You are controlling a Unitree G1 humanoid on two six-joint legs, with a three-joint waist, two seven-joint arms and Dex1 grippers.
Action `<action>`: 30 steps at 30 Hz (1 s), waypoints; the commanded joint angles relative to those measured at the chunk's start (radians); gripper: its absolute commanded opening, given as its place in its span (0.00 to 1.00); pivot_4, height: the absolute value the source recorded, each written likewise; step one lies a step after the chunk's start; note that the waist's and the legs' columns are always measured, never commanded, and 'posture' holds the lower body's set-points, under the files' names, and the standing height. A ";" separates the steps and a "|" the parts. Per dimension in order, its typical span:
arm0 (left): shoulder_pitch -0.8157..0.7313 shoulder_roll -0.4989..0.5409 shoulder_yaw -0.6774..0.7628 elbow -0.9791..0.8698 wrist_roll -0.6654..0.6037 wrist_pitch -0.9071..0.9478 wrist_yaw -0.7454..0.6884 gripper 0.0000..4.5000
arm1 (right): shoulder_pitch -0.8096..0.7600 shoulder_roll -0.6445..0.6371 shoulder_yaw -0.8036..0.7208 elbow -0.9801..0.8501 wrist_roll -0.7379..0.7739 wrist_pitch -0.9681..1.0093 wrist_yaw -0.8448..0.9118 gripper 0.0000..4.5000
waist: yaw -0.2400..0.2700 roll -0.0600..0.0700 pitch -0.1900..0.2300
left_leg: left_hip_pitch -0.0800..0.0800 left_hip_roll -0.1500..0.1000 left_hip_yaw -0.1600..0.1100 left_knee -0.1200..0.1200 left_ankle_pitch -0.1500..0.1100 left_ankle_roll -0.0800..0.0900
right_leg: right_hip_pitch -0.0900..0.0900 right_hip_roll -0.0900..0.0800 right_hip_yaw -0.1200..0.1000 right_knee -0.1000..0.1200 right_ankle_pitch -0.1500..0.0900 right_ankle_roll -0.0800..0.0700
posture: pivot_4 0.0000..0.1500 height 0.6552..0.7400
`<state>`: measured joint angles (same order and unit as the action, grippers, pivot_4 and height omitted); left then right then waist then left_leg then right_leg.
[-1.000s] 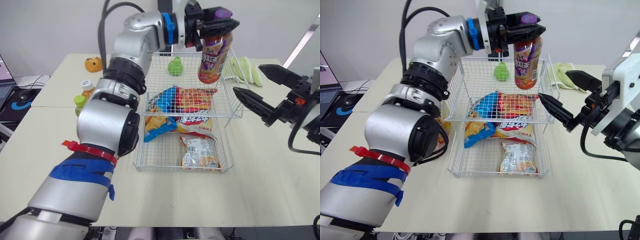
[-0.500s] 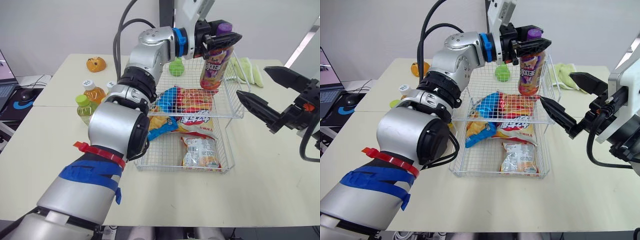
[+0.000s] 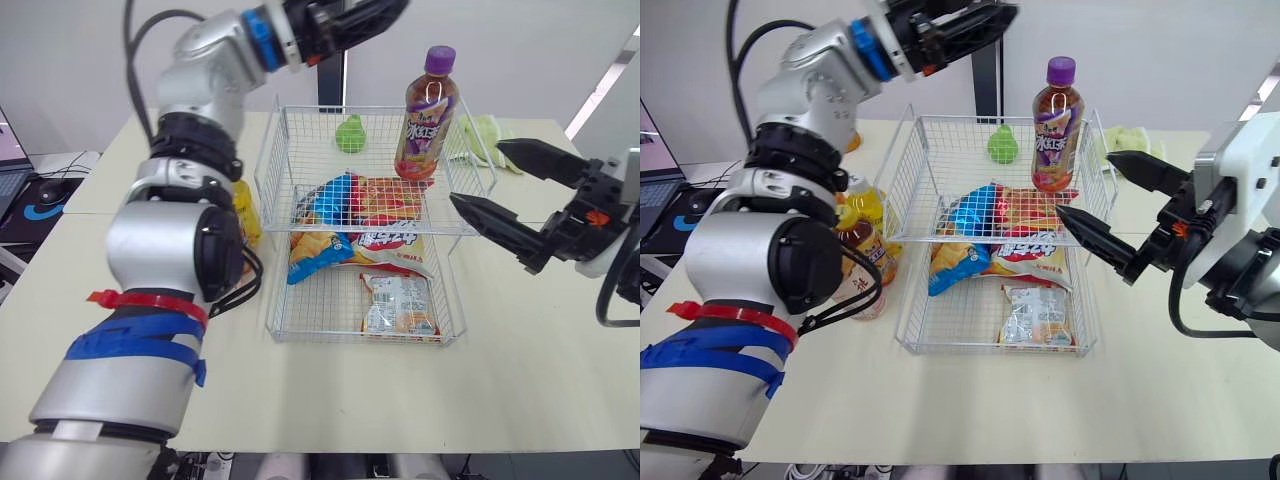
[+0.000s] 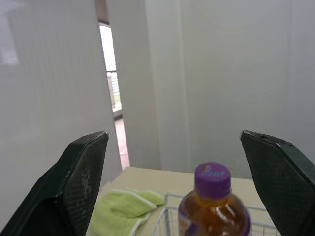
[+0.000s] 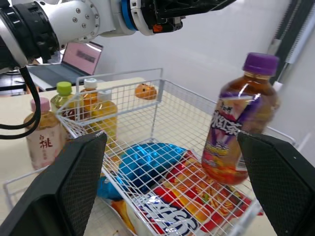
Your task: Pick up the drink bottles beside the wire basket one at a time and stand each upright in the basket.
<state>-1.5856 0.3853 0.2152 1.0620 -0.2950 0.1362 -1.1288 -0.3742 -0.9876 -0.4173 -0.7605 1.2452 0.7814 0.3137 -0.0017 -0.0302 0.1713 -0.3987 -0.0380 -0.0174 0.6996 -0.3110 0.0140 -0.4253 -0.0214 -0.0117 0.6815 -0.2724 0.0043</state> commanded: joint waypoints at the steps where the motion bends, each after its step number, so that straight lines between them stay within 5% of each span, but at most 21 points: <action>1: 0.066 0.097 0.037 -0.134 -0.015 0.040 0.064 0.99 | -0.057 0.010 0.057 0.008 -0.006 -0.048 0.097 1.00 | -0.001 0.000 0.000 | 0.000 0.000 0.000 0.000 0.000 0.000 | 0.000 0.000 0.000 0.000 0.000 0.000 | 1.00 1.00; 9: 0.556 0.345 0.227 -0.737 -0.131 0.273 0.249 0.99 | -0.213 0.114 0.258 0.125 -0.097 -0.096 0.325 1.00 | -0.016 0.001 0.000 | 0.001 0.000 -0.002 0.000 0.000 -0.001 | -0.001 0.000 0.000 0.000 0.000 0.000 | 1.00 1.00; 13: 0.962 0.398 0.459 -1.054 -0.184 0.369 0.319 0.99 | -0.313 0.197 0.353 0.249 -0.174 -0.124 0.440 1.00 | -0.003 0.000 -0.001 | -0.001 0.000 -0.005 0.003 0.001 -0.002 | 0.001 -0.001 -0.002 -0.001 0.001 0.000 | 1.00 1.00; 17: 1.423 0.292 0.717 -1.298 -0.258 0.418 0.338 0.99 | -0.413 0.276 0.419 0.385 -0.270 -0.164 0.540 1.00 | -0.010 0.000 -0.002 | 0.002 -0.001 -0.003 0.003 0.000 -0.001 | 0.003 -0.002 0.000 -0.001 0.001 0.001 | 1.00 1.00; 21: 1.797 0.084 0.787 -1.488 -0.312 0.383 0.338 0.99 | -0.458 0.331 0.445 0.447 -0.302 -0.175 0.631 1.00 | 0.006 -0.002 -0.004 | 0.003 0.000 -0.004 0.003 0.000 -0.001 | 0.005 -0.002 -0.001 -0.002 0.001 0.001 | 1.00 1.00; 26: 1.937 -0.030 0.780 -1.605 -0.395 0.346 0.420 0.99 | -0.480 0.366 0.452 0.479 -0.344 -0.175 0.686 1.00 | 0.037 -0.004 -0.005 | 0.004 -0.001 -0.007 0.003 -0.002 0.003 | 0.007 -0.003 -0.004 -0.001 0.002 0.000 | 1.00 1.00; 30: 1.901 0.009 0.722 -1.615 -0.422 0.349 0.489 0.99 | -0.489 0.380 0.451 0.496 -0.374 -0.173 0.706 1.00 | 0.029 -0.002 -0.005 | 0.018 0.000 -0.007 0.001 -0.002 0.003 | 0.019 -0.003 -0.004 -0.002 0.003 -0.001 | 1.00 1.00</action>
<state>0.3397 0.3609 0.9623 -0.5239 -0.6925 0.4944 -0.6706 -0.8439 -0.6105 0.0581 -0.2583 0.8818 0.6227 1.0054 0.0275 -0.0323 0.1659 -0.3794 -0.0383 -0.0237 0.7002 -0.3131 0.0170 -0.4052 -0.0241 -0.0158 0.6798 -0.2700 0.0025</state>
